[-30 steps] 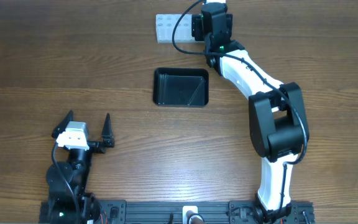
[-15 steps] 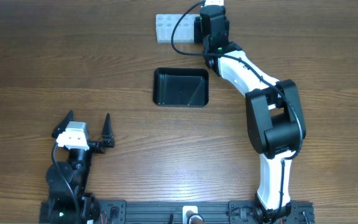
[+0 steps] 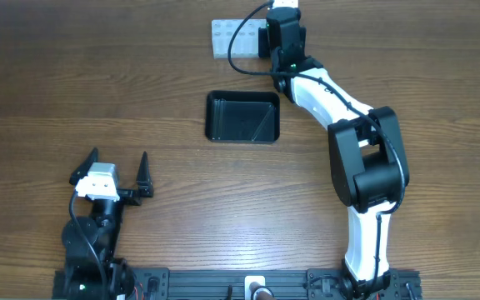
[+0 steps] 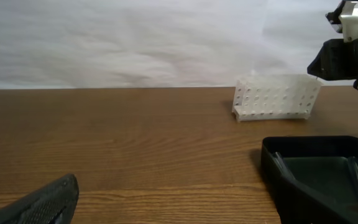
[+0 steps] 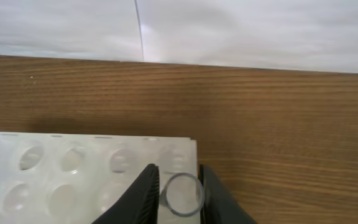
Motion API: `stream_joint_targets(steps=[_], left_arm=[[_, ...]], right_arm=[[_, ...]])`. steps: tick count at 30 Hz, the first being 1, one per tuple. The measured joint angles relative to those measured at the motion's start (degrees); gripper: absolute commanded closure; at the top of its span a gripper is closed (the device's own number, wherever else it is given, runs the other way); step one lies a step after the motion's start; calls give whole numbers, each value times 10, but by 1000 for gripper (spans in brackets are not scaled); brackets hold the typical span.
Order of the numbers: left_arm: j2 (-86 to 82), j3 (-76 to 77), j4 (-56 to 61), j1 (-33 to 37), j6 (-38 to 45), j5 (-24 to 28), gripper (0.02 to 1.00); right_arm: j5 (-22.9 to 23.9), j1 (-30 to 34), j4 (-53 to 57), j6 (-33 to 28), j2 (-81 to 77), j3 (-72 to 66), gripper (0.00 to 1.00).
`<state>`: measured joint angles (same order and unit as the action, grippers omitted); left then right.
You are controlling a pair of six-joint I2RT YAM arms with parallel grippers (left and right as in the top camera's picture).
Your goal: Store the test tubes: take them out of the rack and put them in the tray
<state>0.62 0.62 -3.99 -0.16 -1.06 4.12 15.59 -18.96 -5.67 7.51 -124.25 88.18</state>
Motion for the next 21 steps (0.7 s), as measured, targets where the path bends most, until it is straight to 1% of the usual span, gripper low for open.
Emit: stream_joint_targets(steps=[16,21], left_arm=[[0,0,0,0,0,0,20],[0,0,0,0,0,0,18]], right_arm=[[1,-5,-11,0,2,0,895],[3,-9,-1,0,47,-2,901]])
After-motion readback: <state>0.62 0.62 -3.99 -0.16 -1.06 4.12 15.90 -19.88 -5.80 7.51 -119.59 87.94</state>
